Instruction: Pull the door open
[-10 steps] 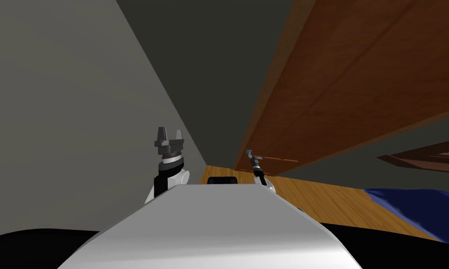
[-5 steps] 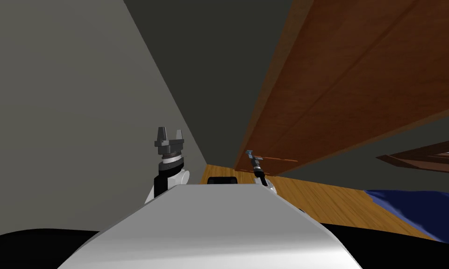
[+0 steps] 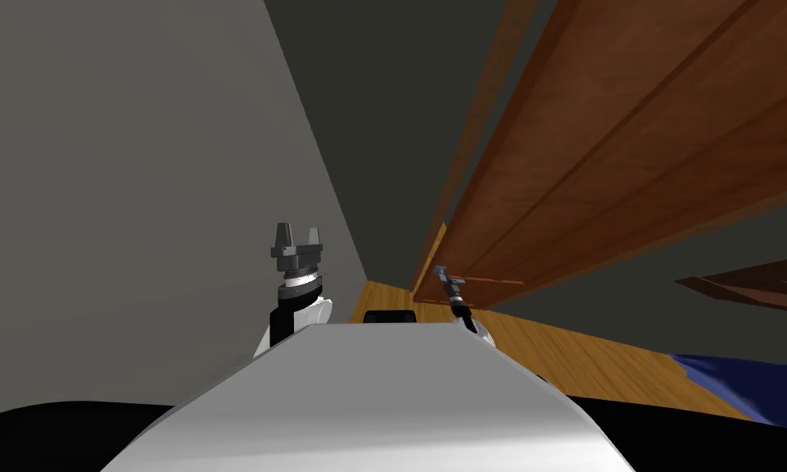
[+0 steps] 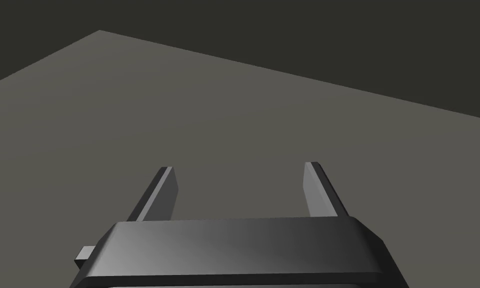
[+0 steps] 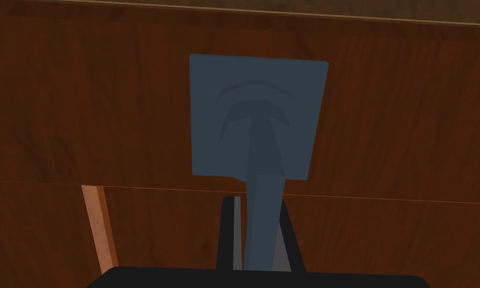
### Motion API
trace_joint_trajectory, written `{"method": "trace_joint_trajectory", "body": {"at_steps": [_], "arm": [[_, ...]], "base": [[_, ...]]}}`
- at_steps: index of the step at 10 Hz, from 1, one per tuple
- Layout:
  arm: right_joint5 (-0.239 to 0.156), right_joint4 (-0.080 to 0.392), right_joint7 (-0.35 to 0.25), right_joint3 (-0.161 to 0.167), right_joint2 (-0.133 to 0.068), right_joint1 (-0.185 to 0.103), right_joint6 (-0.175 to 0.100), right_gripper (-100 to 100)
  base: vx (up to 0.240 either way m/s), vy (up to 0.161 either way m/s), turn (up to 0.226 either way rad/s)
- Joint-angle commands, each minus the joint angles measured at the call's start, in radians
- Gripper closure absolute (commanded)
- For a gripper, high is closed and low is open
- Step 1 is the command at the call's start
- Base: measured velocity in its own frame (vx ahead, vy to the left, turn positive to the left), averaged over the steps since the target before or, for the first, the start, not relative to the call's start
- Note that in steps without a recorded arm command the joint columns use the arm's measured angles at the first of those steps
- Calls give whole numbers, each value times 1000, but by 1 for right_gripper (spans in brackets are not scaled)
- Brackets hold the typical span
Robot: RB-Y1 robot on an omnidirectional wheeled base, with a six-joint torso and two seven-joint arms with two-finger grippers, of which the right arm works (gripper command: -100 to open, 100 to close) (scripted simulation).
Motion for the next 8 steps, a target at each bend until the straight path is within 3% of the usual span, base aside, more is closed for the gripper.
{"method": "trace_joint_trajectory", "body": {"at_steps": [1, 4, 5, 8], "arm": [[7, 8, -25, 12, -16, 13, -28, 100], [16, 17, -65, 25, -47, 36, -65, 100], [13, 11, -55, 20, -42, 36, -52, 100], [27, 22, -87, 30, -65, 73, -110, 100]], "base": [[-201, -31, 173], [-204, -49, 157], [-84, -24, 20], [-204, -72, 182]]}}
